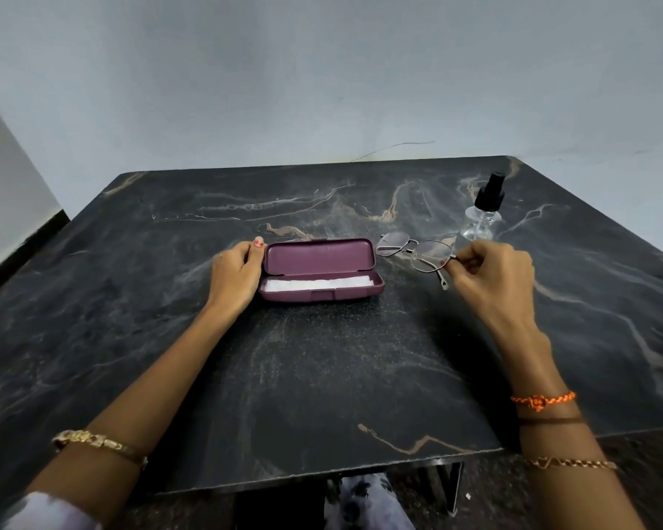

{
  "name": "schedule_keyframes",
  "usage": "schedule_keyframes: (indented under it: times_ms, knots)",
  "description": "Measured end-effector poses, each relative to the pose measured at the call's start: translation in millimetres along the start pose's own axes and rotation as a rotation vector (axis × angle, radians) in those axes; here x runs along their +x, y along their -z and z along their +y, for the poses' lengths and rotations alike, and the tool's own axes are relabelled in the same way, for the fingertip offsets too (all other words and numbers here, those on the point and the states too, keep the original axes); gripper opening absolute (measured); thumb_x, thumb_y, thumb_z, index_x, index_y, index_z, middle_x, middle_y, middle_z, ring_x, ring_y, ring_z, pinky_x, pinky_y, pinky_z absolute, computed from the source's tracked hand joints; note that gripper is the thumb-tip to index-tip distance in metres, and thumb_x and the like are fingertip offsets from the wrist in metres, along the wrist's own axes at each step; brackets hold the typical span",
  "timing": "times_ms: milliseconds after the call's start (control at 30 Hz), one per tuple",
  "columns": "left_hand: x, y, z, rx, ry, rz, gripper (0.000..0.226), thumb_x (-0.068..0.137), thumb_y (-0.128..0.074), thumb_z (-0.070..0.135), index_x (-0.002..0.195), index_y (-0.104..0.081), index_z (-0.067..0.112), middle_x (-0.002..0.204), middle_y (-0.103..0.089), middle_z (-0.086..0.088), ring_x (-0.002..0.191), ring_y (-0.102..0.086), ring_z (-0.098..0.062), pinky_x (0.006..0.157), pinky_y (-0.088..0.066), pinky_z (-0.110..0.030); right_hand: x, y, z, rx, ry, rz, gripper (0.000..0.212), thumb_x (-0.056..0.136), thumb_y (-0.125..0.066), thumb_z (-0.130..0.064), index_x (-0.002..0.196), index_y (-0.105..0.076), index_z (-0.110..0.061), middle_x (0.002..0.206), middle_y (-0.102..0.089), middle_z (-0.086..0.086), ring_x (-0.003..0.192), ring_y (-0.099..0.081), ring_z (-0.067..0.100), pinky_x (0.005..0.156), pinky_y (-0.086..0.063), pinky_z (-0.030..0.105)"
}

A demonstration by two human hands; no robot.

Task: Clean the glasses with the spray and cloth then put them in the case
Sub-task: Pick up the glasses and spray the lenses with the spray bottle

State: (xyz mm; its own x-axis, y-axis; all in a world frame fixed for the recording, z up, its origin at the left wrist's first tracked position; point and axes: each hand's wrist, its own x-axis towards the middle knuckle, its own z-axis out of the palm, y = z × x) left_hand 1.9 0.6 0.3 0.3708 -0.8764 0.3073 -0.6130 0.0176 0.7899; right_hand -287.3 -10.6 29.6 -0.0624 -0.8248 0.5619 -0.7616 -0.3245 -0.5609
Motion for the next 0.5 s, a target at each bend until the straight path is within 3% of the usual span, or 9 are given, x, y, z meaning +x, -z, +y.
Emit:
schedule_keyframes:
  times_ms: [100,200,233,333,400,500]
  knots:
    - [0,-1,1,-0.013,-0.004,0.019,0.038,0.097,-0.035,0.026,0.099,-0.062,0.0,0.09,-0.063,-0.013,0.085,-0.056,-0.023,0.077,-0.045,-0.037,1,1,-1,0.052,-0.036,0.112,0.011,0.073,-0.068,-0.012,0.065,-0.065,-0.005,0.061,-0.068,0.011,0.057,-0.062,0.024,0.06,-0.043,0.028]
    - [1,-1,1,-0.03,-0.001,0.074,0.032,0.096,-0.039,0.024,0.11,-0.058,0.003,0.102,-0.063,-0.012,0.091,-0.053,-0.016,0.078,-0.041,-0.029,0,3,-5,0.224,-0.022,0.183,0.011,0.075,-0.07,-0.011,0.065,-0.064,-0.01,0.059,-0.063,0.0,0.051,-0.058,-0.003,0.054,-0.039,0.004]
    - [1,-1,1,-0.048,-0.004,0.101,0.031,0.095,-0.041,0.023,0.113,-0.057,0.004,0.105,-0.063,-0.012,0.091,-0.052,-0.015,0.077,-0.039,-0.027,0,2,-7,0.298,-0.001,0.189,0.012,0.076,-0.07,-0.011,0.066,-0.064,-0.013,0.061,-0.062,-0.003,0.053,-0.058,-0.008,0.054,-0.041,0.002]
    - [-1,3,3,-0.13,-0.078,0.192,0.026,0.094,-0.044,0.02,0.112,-0.057,0.008,0.103,-0.064,-0.013,0.084,-0.053,-0.014,0.069,-0.04,-0.019,3,0,-21,0.539,0.019,0.157,0.02,0.078,-0.07,-0.011,0.066,-0.06,-0.024,0.065,-0.065,-0.001,0.058,-0.063,0.002,0.058,-0.051,0.012]
    - [-1,5,7,-0.233,-0.129,0.231,0.023,0.093,-0.045,0.017,0.111,-0.058,0.009,0.107,-0.063,-0.009,0.09,-0.055,-0.013,0.07,-0.042,-0.01,10,-3,-36,0.657,0.053,0.099,0.023,0.077,-0.07,-0.009,0.067,-0.061,-0.027,0.063,-0.066,-0.004,0.059,-0.064,0.007,0.057,-0.052,0.015]
    - [1,13,16,-0.471,-0.116,0.295,0.021,0.094,-0.044,0.018,0.11,-0.058,0.016,0.107,-0.061,0.003,0.093,-0.056,-0.01,0.076,-0.047,-0.017,24,-11,-65,0.835,0.127,0.007,0.025,0.076,-0.07,-0.005,0.067,-0.062,-0.026,0.058,-0.068,-0.014,0.056,-0.064,0.002,0.057,-0.051,0.013]
